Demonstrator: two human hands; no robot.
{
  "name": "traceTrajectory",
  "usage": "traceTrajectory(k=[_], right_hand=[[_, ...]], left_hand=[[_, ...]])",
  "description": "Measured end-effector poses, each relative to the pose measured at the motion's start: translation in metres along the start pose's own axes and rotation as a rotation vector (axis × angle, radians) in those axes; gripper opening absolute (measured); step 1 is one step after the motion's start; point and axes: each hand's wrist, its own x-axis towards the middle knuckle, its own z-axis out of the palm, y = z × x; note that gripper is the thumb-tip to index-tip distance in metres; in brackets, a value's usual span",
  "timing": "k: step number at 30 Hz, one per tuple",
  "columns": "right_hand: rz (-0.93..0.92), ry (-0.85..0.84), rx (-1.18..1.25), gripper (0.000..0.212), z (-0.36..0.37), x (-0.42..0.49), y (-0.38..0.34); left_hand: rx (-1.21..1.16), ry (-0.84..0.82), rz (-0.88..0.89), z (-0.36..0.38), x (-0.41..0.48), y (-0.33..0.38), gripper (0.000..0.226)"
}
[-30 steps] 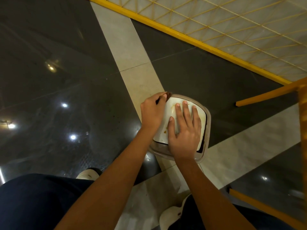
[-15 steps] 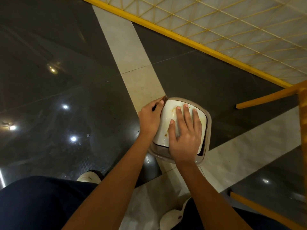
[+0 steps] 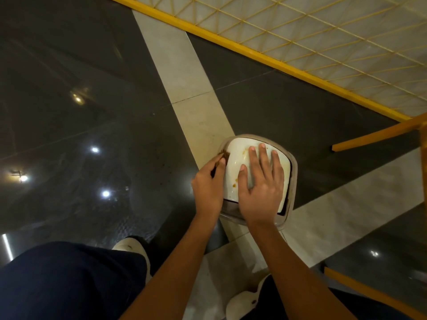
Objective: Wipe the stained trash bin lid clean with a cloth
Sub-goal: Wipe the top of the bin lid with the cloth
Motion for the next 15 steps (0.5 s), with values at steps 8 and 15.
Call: traceTrajectory(k=[8,15], right_hand=[[0.050,-0.021,0.020,0.051,0.000,-0.001,-0.003],[0.438,0.064,0.089,0.053,0.011,-0.010,-0.046]], left_hand=[[-0.014,0.053,0.064,-0.015,-0.044,-0.022,0.029],[0.259,-0.119,0.217,-0.034,0.005,0.003,0.025]])
